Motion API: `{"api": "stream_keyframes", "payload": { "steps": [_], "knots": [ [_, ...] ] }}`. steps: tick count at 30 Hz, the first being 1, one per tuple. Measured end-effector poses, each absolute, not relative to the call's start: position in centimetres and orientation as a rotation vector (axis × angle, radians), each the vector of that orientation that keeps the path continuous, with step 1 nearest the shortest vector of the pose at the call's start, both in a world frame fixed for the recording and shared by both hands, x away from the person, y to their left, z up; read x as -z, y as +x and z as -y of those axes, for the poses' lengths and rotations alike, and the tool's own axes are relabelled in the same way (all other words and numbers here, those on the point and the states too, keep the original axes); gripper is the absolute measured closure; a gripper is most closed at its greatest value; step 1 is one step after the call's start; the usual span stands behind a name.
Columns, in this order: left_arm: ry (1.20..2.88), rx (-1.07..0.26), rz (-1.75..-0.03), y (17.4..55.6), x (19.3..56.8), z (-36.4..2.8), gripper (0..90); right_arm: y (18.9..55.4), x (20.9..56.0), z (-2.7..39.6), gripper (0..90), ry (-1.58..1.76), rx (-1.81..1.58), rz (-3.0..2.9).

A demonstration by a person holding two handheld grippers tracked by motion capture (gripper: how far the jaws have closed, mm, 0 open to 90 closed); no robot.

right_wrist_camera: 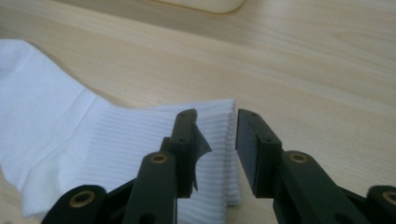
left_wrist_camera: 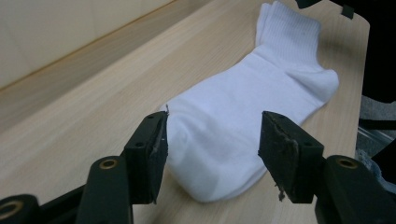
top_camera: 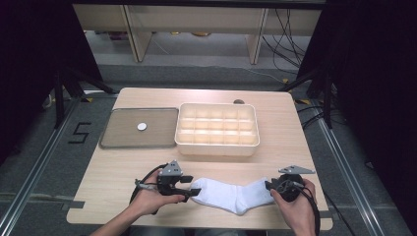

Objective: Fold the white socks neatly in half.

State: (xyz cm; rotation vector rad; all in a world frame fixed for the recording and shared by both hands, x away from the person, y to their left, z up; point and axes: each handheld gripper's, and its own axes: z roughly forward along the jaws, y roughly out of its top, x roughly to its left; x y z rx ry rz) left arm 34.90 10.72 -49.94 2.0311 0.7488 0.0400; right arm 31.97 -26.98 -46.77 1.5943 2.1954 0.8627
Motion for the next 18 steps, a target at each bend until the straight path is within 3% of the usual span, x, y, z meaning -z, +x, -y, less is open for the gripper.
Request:
{"api": "stream_keyframes", "payload": {
  "steps": [5, 10, 18],
  "knots": [
    [2.046, -0.023, -0.81, 35.04, 50.7, -10.67, 42.3, 32.39, 46.04, 27.11, 71.3, 1.617, -0.873, -2.239],
    [2.051, -0.017, -0.845, 35.33, 50.92, -10.17, 48.6, 32.75, 46.06, 27.3, 79.1, 1.674, -0.826, -2.256],
    [2.085, -0.039, -0.859, 35.1, 50.87, -9.94, 47.7, 32.49, 45.64, 26.36, 86.6, 1.67, -0.819, -2.28]
  ]
}}
